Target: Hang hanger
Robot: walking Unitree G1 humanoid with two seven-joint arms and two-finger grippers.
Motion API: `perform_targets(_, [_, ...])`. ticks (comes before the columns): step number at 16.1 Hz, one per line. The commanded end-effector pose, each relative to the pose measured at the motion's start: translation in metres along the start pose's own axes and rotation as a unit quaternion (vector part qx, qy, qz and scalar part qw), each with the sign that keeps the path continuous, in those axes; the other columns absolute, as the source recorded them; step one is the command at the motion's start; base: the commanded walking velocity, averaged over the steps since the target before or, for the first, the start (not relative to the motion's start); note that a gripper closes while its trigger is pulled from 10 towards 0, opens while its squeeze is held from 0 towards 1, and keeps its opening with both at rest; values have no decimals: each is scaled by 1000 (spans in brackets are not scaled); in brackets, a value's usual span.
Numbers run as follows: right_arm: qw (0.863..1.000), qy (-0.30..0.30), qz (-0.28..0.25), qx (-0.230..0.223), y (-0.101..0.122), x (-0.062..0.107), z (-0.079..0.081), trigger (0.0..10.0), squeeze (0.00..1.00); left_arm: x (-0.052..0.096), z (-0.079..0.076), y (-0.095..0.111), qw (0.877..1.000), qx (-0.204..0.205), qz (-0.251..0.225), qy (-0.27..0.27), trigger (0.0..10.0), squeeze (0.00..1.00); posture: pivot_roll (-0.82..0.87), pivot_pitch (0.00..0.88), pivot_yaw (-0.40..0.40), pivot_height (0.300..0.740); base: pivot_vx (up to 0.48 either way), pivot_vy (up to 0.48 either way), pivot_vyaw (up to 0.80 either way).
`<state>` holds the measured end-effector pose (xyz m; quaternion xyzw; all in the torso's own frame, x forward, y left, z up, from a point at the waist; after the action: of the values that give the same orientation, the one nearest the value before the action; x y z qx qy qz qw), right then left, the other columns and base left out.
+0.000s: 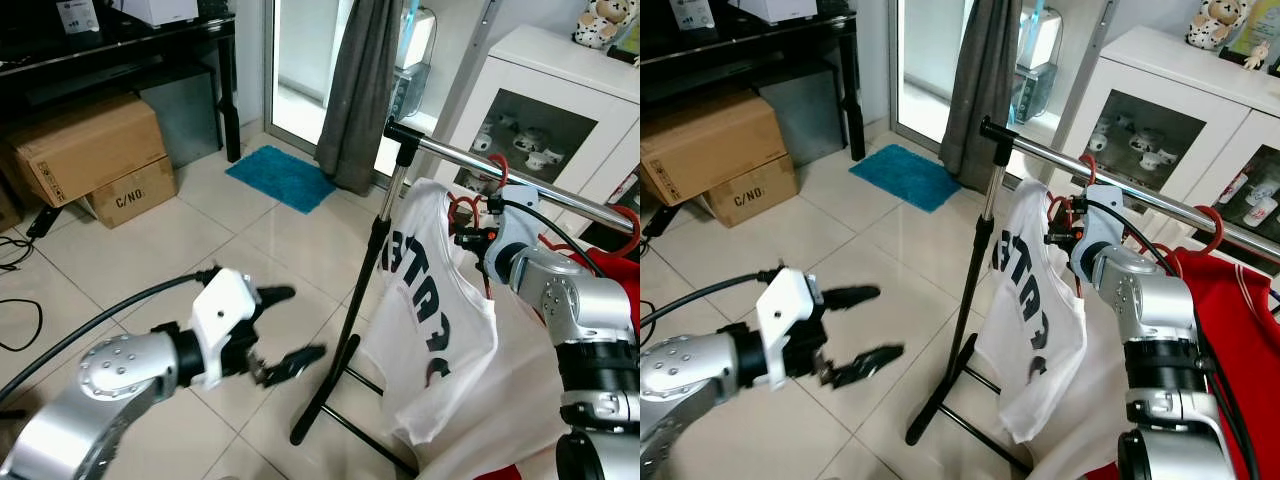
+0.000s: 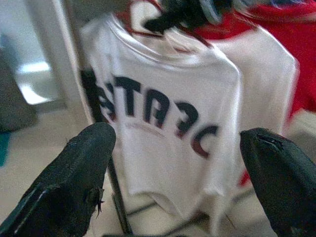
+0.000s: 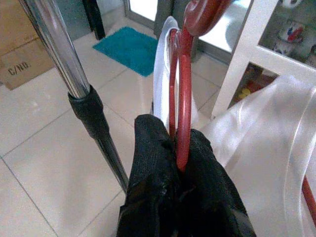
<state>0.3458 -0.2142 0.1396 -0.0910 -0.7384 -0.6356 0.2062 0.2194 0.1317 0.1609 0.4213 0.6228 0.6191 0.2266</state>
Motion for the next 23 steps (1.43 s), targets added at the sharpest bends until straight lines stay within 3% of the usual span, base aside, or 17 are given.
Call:
perform_targets(1, [999, -17, -41, 4, 12, 8, -6, 0, 0, -3, 10, 3, 999, -12, -10, 51, 10000, 0, -34, 0, -103, 740, 0, 0, 0])
perform_targets(3, [996, -26, -88, 17, 18, 18, -3, 0, 0, -9, 19, 5, 993, -8, -34, 109, 10000, 0, -32, 0, -102, 740, 0, 0, 0])
perform_targets(5, [994, -21, -108, 27, 18, 25, 4, 0, 0, -11, 19, 5, 991, -13, -48, 126, 10000, 0, -33, 0, -102, 740, 0, 0, 0])
perform_targets(8, [993, -15, -118, 19, -1, 36, 25, 0, 0, -11, 25, -5, 983, 12, -43, 179, 10000, 0, -35, 0, -93, 740, 0, 0, 0])
perform_targets(14, [991, -36, -124, -25, -23, 54, 50, 0, 0, -13, 25, -11, 981, 26, -34, 192, 10000, 0, -43, 0, -82, 740, 0, 0, 0])
perform_targets(23, [994, -21, -111, 2, -30, 57, 62, 0, 0, -9, 25, -8, 979, 33, -35, 197, 10000, 0, -44, 0, -87, 740, -278, 0, 0])
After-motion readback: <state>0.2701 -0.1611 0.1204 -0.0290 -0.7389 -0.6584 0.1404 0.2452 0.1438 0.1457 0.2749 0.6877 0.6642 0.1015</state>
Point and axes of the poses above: a point about 5 cm out from each wrist's last joint towards the gripper, its own x axis pointing back from the gripper into the wrist, its own y axis along the axis of the wrist's last joint, z = x × y, the point moved 1 cm from there along -x, pointing out of the wrist towards the gripper, and after that the axes turned 13 degrees about x, right-handed, at the moved point
